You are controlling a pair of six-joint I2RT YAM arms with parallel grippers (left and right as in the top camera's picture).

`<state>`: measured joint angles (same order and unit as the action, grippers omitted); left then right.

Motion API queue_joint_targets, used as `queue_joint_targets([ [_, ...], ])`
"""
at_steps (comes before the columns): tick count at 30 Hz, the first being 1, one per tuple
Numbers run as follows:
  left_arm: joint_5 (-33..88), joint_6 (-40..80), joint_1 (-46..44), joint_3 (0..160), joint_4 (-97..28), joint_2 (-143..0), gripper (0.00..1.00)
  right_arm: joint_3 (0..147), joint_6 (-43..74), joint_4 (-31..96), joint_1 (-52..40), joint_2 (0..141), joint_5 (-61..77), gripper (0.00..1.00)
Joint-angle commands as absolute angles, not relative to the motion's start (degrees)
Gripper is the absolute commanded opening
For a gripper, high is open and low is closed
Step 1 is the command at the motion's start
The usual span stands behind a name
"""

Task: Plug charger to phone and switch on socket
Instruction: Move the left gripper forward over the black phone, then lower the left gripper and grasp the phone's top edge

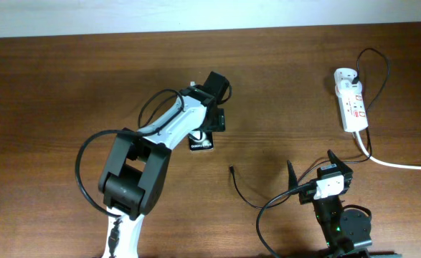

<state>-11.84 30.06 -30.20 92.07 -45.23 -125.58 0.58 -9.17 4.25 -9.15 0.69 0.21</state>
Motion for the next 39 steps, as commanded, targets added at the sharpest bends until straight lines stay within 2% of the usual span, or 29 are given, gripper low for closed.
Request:
queue_joint_targets([
  [1, -6.57, 29.74, -30.33, 89.03, -45.98, -126.65, 0.99, 0.32, -8.99, 4.58, -8.95, 0.25, -0.30, 0.99],
  [6, -3.81, 29.74, -30.33, 88.20, -46.78, -126.65, 0.99, 0.32, -8.99, 4.60, -8.95, 0.25, -0.30, 0.99],
  [7, -3.84, 29.74, -30.33, 88.20, -46.76, -126.65, 0.97, 0.32, -8.99, 4.58, -8.95, 0.25, -0.30, 0.99],
  [8, -3.81, 29.74, -30.33, 88.20, -47.07, -126.63, 0.85, 0.32, -8.99, 4.58, -8.95, 0.25, -0.30, 0.99],
  [12, -3.84, 29.67, -30.33, 88.20, -52.56, -126.65, 0.84, 0.32, -8.99, 4.58, -8.95, 0.25, -0.30, 0.99],
  [17, -3.90, 17.63, -30.33, 88.20, -60.45, -126.65, 0.84, 0.32, -8.99, 4.58, -8.95, 0.25, -0.30, 0.99],
  [18, -4.29, 17.65, -30.22, 88.20, -60.90, -126.65, 0.95, 0.32, -8.99, 4.58, -8.95, 0.25, -0.30, 0.99],
  [19, -4.29, 17.65, -30.22, 88.20, -59.96, -126.63, 0.99, 0.32, -8.99, 4.58, -8.95, 0.25, -0.30, 0.99],
  [21, -4.58, 17.63, -30.22, 88.23, -54.92, -126.63, 0.99, 0.32, -8.99, 4.58, -8.95, 0.25, -0.30, 0.99],
  [24, -11.68, 18.00, -29.98, 88.23, -45.28, -126.63, 0.99, 0.32, -8.99, 4.58, -8.95, 0.25, -0.30, 0.99],
  [28, -7.57, 22.46, -28.34, 88.20, -43.77, -126.63, 0.84, 0.32, -8.99, 4.58, -8.95, 0.25, -0.30, 0.99],
  [30, -6.63, 22.44, -28.38, 88.20, -46.87, -126.63, 0.71, 0.32, -8.99, 4.58, -8.95, 0.25, -0.30, 0.99],
  [33, -1.58, 22.39, -28.38, 88.20, -51.81, -126.63, 0.70, 0.32, -8.99, 4.58, -8.95, 0.25, -0.30, 0.99],
  [35, 2.48, 22.44, -28.38, 88.20, -56.31, -126.63, 0.71, 0.32, -8.99, 4.58, -8.95, 0.25, -0.30, 0.99],
  [36, 2.61, 22.44, -28.38, 88.20, -58.63, -126.63, 0.75, 0.32, -8.99, 4.58, -8.95, 0.25, -0.30, 0.99],
  [37, 2.59, 22.41, -28.38, 88.20, -59.48, -126.63, 0.81, 0.32, -8.99, 4.58, -8.95, 0.25, -0.30, 0.99],
  [39, 2.59, 22.41, -28.36, 88.20, -59.07, -126.63, 0.99, 0.32, -8.99, 4.58, -8.95, 0.25, -0.30, 0.99],
])
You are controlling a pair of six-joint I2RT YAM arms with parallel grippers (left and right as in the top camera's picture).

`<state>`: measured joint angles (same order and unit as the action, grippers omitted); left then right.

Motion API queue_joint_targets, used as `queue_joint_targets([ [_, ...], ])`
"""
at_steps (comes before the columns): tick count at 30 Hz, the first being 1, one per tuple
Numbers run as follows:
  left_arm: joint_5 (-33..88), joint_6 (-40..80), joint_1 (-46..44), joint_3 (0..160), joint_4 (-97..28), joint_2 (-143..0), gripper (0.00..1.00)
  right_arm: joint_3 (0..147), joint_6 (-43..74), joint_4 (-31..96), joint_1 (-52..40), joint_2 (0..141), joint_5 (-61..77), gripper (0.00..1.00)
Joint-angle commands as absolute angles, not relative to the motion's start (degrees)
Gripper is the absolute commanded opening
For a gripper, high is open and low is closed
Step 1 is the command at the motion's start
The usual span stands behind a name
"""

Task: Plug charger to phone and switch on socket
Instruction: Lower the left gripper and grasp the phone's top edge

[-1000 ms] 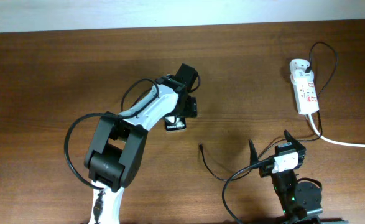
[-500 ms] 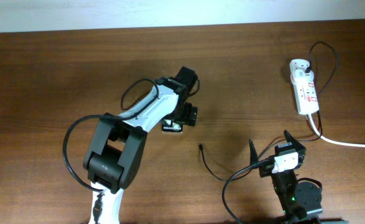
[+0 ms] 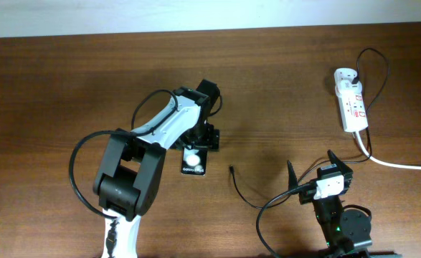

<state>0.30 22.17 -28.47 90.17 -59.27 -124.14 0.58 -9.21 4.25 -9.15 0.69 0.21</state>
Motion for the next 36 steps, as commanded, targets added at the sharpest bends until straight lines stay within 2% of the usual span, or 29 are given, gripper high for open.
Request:
queue_joint_targets([
  [1, 2.15, 22.37, -28.32, 88.20, -57.82, -126.63, 0.99, 0.32, -8.99, 4.58, -8.95, 0.25, -0.30, 0.99],
  [5, 0.23, 22.20, -28.32, 88.20, -51.29, -126.63, 0.99, 0.32, -8.99, 4.58, -8.95, 0.25, -0.30, 0.99],
  [14, 0.21, 19.62, -28.32, 88.20, -49.78, -126.63, 0.99, 0.32, -8.99, 4.58, -8.95, 0.25, -0.30, 0.99],
  [34, 0.32, 19.64, -28.49, 88.20, -52.58, -126.63, 0.99, 0.32, -8.99, 4.58, -8.95, 0.25, -0.30, 0.99],
  [36, 3.05, 19.64, -28.47, 88.20, -52.58, -126.63, 0.99, 0.32, -8.99, 4.58, -8.95, 0.25, -0.30, 0.99],
])
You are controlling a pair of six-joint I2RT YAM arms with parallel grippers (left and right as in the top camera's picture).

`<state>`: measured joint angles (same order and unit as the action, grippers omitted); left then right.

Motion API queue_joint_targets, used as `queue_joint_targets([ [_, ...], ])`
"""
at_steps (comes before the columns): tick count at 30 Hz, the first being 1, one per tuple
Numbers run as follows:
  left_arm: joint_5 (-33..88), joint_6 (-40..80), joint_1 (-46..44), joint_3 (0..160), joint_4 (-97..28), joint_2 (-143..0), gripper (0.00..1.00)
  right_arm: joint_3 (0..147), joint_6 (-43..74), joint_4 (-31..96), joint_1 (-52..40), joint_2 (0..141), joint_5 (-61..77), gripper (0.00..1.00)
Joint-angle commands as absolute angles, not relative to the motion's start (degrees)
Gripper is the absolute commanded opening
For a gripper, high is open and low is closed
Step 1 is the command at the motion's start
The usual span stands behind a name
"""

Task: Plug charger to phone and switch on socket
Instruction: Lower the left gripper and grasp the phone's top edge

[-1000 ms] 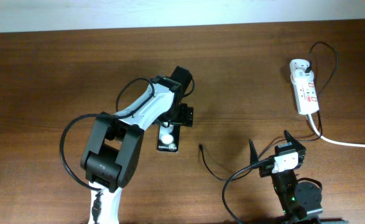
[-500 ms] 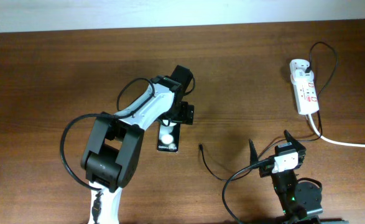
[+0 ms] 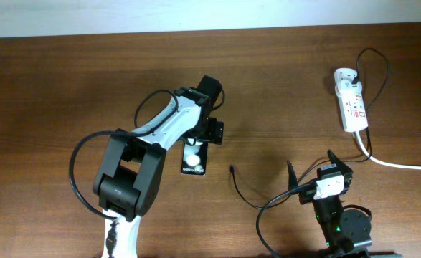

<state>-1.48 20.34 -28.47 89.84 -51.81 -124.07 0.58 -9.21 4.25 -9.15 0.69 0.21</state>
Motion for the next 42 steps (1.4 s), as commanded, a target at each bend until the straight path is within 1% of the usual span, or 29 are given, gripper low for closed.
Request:
queue_joint_targets([
  [1, 4.10, 19.62, -28.32, 88.23, -52.58, -126.63, 0.99, 0.32, -8.99, 4.58, -8.95, 0.25, -0.30, 0.99],
  [14, 3.68, 21.80, -24.95, 88.23, -52.21, -126.63, 0.99, 0.32, -8.99, 4.58, -8.95, 0.25, -0.30, 0.99],
  [19, 3.75, 21.80, -24.97, 88.20, -52.34, -126.63, 0.99, 0.32, -8.99, 4.58, -8.95, 0.25, -0.30, 0.99],
  [24, 7.11, 21.76, -25.26, 88.20, -57.49, -126.63, 0.99, 0.32, -8.99, 4.58, -8.95, 0.25, -0.30, 0.99],
  [29, 6.63, 21.37, -27.79, 88.20, -58.11, -126.63, 1.00, 0.32, -8.99, 4.58, -8.95, 0.25, -0.30, 0.99],
  [32, 4.91, 21.74, -29.47, 88.20, -57.91, -126.63, 0.91, 0.32, -8.99, 4.58, -8.95, 0.25, -0.30, 0.99],
  [34, 4.56, 23.35, -29.52, 88.20, -57.47, -126.63, 0.90, 0.32, -8.99, 4.58, -8.95, 0.25, -0.30, 0.99],
  [36, 1.13, 26.55, -29.52, 88.20, -56.42, -126.63, 0.91, 0.32, -8.99, 4.58, -8.95, 0.25, -0.30, 0.99],
  [42, -1.52, 26.06, -29.52, 88.20, -54.89, -126.65, 0.88, 0.32, -8.99, 4.58, -8.95, 0.25, -0.30, 0.99],
])
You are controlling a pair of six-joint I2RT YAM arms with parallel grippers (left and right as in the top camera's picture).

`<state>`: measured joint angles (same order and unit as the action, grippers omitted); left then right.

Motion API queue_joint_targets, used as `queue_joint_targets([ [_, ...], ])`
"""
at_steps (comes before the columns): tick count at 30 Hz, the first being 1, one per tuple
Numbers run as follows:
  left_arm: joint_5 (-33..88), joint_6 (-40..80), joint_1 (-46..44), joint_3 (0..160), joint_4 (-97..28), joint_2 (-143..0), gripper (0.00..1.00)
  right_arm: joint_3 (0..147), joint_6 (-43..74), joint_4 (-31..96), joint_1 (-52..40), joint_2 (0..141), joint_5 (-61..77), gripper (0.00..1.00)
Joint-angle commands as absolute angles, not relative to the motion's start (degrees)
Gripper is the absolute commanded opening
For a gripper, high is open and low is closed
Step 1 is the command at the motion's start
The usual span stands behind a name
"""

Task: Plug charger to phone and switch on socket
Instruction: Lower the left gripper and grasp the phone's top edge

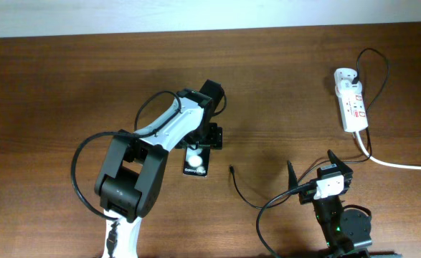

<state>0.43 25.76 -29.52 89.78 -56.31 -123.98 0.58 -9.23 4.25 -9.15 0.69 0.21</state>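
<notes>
The black phone lies face down on the table, a white round patch on its back. My left gripper sits over its far end, fingers on either side, shut on the phone. The charger cable's plug tip lies loose just right of the phone, and the black cable curves back toward the right arm. My right gripper rests open near the front edge, holding nothing. The white socket strip lies at the far right, its switches too small to read.
A white lead runs from the socket strip off the right edge. A thin black wire loops beside the strip. The left arm's white link stretches diagonally over the table's left centre.
The left gripper and the phone have shifted only a hair toward the front edge. The cable tip, the socket strip and the right arm are where they were.
At first the left gripper held the phone farther back and a little to the right. Then the phone lay nearer the front, left of the cable tip, and it has stayed there with the gripper on its far end. The right arm never moved.
</notes>
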Motion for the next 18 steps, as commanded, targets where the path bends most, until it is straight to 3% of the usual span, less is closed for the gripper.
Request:
queue_joint_targets([
  [1, -1.54, 26.06, -29.39, 88.20, -54.41, -126.63, 0.88, 0.32, -8.99, 4.58, -8.95, 0.25, -0.30, 0.99],
  [9, -1.54, 26.06, -24.32, 88.20, -53.91, -126.63, 0.89, 0.32, -8.99, 4.58, -8.95, 0.25, -0.30, 0.99],
  [14, 1.78, 26.11, -25.63, 88.20, -60.75, -126.63, 0.95, 0.32, -8.99, 4.58, -8.95, 0.25, -0.30, 0.99],
  [18, -1.52, 26.11, -28.45, 88.20, -59.24, -126.63, 0.90, 0.32, -8.99, 4.58, -8.95, 0.25, -0.30, 0.99],
])
